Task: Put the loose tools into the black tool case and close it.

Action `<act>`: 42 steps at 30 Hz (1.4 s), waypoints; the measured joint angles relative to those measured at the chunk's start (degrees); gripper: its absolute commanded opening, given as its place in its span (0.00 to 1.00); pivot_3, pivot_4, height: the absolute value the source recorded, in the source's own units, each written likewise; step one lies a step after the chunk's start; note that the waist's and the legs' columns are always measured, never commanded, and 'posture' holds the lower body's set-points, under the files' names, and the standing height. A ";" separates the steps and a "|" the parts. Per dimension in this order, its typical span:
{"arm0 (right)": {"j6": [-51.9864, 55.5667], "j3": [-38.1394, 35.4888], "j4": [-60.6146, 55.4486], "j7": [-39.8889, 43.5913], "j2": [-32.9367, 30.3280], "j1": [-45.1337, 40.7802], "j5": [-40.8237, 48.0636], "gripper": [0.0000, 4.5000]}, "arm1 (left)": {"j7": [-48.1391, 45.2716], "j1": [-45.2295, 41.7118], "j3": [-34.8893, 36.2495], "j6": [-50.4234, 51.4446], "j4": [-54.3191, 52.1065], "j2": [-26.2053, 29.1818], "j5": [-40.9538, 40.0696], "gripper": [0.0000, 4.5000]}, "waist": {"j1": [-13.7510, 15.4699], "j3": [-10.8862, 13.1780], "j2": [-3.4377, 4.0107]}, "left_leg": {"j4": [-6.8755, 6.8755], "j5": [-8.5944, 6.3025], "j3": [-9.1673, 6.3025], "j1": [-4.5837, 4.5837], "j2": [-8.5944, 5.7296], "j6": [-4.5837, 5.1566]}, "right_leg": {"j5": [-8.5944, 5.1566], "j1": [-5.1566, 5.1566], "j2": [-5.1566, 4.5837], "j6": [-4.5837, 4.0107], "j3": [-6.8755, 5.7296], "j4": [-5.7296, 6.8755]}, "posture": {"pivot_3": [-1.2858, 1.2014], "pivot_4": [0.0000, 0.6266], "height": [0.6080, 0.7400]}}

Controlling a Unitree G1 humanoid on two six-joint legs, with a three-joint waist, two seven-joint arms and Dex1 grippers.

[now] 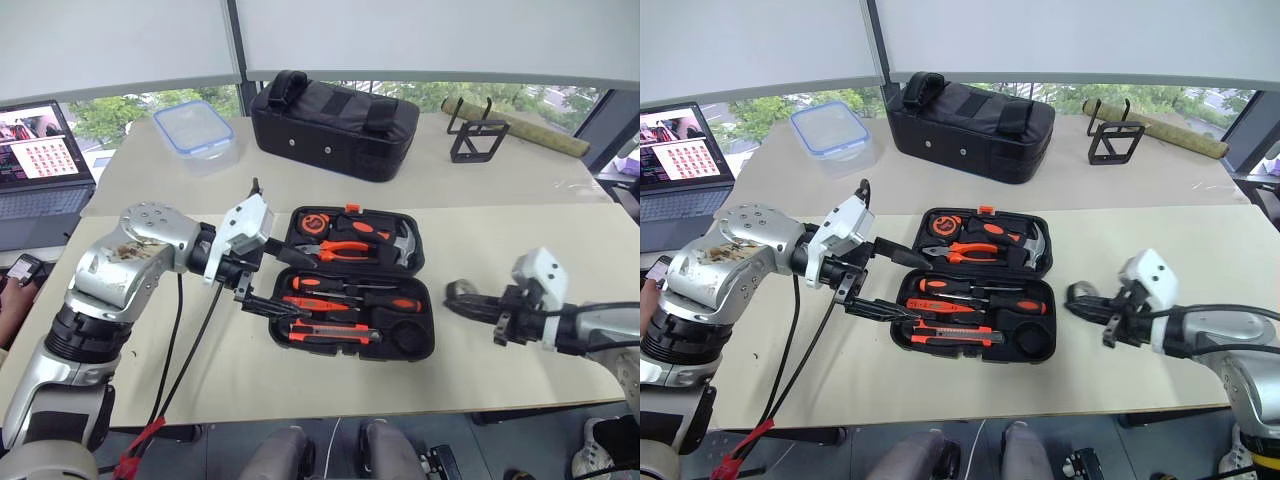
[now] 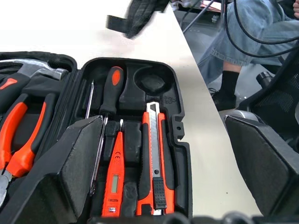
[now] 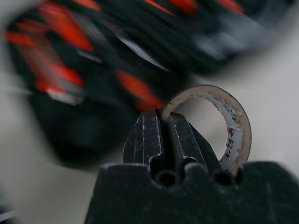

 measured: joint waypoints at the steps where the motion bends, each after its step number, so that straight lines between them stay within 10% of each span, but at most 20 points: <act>1: 0.36 1.33 -1.98 -0.03 -0.18 0.00 0.00 0.01 | -0.21 0.00 -0.54 -0.22 0.00 0.00 0.33 1.00 | 0.11 0.01 -0.02 | 0.01 0.00 -0.01 0.00 -0.01 0.00 | 0.00 0.03 0.00 0.00 -0.01 -0.02 | 0.52 0.24 0.86; 8: -2.71 13.76 -2.24 -1.62 -1.55 -1.63 -9.80 0.01 | -0.66 0.18 -1.58 -2.20 0.22 -0.37 1.81 1.00 | 0.33 0.05 -0.09 | 0.03 0.00 0.02 0.00 -0.05 0.01 | 0.00 0.00 0.00 0.01 -0.10 -0.03 | 0.52 0.24 0.86; 17: -6.09 15.78 -0.48 -0.53 -1.94 -2.11 -13.77 0.68 | -0.78 -0.07 -1.62 -2.41 1.39 -0.71 2.01 1.00 | 0.43 0.05 -0.09 | 0.01 0.00 -0.01 0.00 -0.04 0.00 | 0.00 0.01 0.06 0.01 -0.11 -0.04 | 0.52 0.24 0.86; 26: -1.60 3.71 -2.65 4.19 -6.22 -2.45 -3.62 0.68 | 0.44 -0.68 -1.58 -3.16 5.08 -1.03 3.94 0.94 | 0.47 0.09 -0.14 | 0.02 0.00 0.00 0.00 -0.02 0.00 | 0.00 0.03 0.03 0.00 -0.10 -0.09 | 0.52 0.24 0.86; 36: -4.96 1.66 15.28 0.02 -4.47 -5.32 -9.44 0.00 | 8.18 1.65 -1.99 -15.59 24.84 -0.70 17.50 0.18 | 0.46 0.09 -0.14 | -0.03 0.05 0.04 -0.08 -0.04 0.10 | 0.01 -0.14 -0.01 0.00 -0.14 -0.06 | 0.52 0.24 0.86; 42: -14.23 10.24 24.59 0.80 -1.78 -9.39 -18.07 0.00 | 8.49 1.95 -3.48 -18.51 27.79 -3.84 20.28 0.01 | 0.46 0.09 -0.15 | 0.04 0.02 0.05 -0.10 -0.05 0.05 | 0.01 -0.10 -0.03 0.01 -0.15 -0.04 | 0.52 0.24 0.86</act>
